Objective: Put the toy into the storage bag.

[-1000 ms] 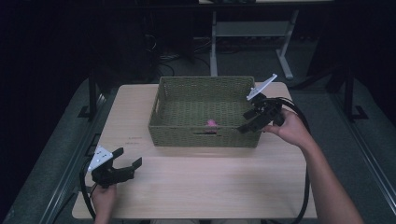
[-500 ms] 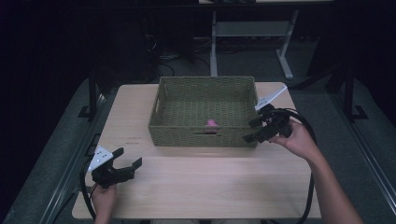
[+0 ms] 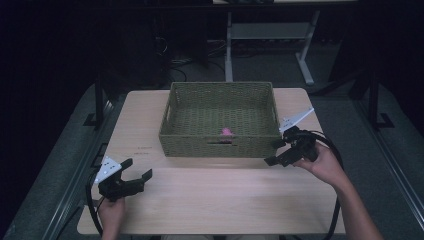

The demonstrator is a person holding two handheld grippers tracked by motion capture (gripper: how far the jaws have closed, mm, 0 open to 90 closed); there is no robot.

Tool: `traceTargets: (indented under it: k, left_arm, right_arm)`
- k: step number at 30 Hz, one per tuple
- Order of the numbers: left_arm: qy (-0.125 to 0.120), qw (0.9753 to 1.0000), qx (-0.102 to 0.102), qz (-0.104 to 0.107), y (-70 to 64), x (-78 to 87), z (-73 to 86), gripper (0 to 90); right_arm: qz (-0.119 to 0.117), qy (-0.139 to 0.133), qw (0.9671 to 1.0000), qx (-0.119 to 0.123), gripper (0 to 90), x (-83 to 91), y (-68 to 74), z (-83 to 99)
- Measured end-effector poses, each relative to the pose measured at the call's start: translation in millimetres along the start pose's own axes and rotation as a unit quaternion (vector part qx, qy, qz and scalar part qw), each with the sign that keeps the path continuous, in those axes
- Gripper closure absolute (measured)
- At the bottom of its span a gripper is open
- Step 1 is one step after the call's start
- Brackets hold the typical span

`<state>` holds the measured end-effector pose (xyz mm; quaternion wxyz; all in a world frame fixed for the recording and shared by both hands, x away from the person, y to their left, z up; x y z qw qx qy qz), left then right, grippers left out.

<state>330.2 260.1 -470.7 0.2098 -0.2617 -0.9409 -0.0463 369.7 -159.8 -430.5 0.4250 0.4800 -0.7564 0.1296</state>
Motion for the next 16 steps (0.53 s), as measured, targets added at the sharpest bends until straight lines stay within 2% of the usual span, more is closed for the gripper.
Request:
traceTargets:
  k: [9,12,16]
  left_arm:
    - [0.002,1.0000,-0.004,0.000,-2.0,-1.5,0.2,12.8]
    - [0.001,1.0000,-0.006,0.001,-3.3,-2.4,-0.5,12.8]
    - [0.000,0.9999,-0.011,0.000,-4.5,-2.1,-1.6,12.8]
  right_arm:
    - [0.002,0.004,1.0000,-0.003,25.2,-4.8,3.2,17.9]
    - [0.000,-0.001,1.0000,-0.008,25.2,-5.7,5.6,24.1]
    - [0.010,-0.009,0.9999,-0.011,24.8,-5.8,9.4,34.8]
Point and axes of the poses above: each handheld gripper's, and its own axes: x roughly backward along the jaws, z roughly out of its underside, y roughly to its left, the point moved 9 cm from there along -x, roughly forward along the jaws, and after that the axes turned 3 degrees about -x, right-handed, at the moved point
